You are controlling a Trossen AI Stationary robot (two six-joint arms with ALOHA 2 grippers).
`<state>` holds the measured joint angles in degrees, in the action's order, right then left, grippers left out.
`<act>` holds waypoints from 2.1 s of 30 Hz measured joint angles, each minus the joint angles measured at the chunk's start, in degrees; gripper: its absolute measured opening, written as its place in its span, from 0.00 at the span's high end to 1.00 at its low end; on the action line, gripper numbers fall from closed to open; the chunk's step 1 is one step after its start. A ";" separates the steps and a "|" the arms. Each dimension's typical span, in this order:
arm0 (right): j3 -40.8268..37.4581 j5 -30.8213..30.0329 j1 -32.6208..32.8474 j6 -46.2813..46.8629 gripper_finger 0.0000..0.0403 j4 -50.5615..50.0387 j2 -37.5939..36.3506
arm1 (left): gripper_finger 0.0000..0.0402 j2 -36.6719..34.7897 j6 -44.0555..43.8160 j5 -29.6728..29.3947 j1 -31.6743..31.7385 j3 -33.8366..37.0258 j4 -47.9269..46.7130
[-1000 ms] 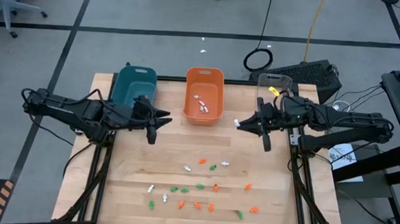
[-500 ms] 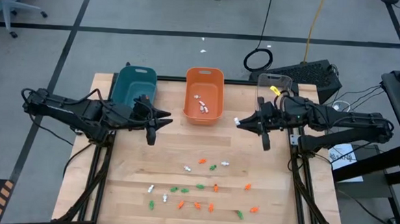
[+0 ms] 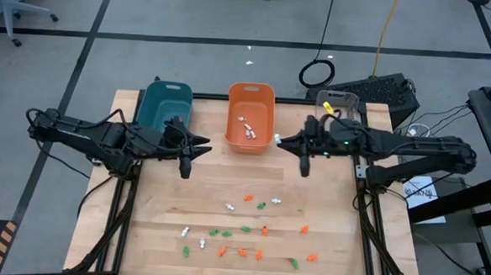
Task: Sort Halloween decoration
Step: Put the white skeleton toy into the orange bin
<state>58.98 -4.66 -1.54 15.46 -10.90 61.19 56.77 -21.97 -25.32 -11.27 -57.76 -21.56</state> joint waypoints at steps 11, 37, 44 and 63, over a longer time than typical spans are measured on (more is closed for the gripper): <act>15.52 -2.86 -7.15 1.19 1.00 -3.03 17.48 | 0.71 0.00 0.32 -0.46 0.00 -0.04 -0.31; 36.46 7.96 -26.62 9.45 0.97 -27.73 45.14 | 0.71 0.00 -0.08 -1.92 0.00 -0.04 -0.44; 36.46 7.97 -26.50 12.47 0.97 -28.49 50.00 | 0.71 0.00 -0.09 -1.95 0.07 -0.04 -1.00; 36.42 6.00 -26.51 15.03 0.81 -28.06 52.51 | 0.71 0.00 0.51 -4.84 0.06 -0.04 -2.23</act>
<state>95.40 1.34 -28.05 30.49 -38.96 113.70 56.77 -21.47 -30.16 -11.21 -57.80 -23.79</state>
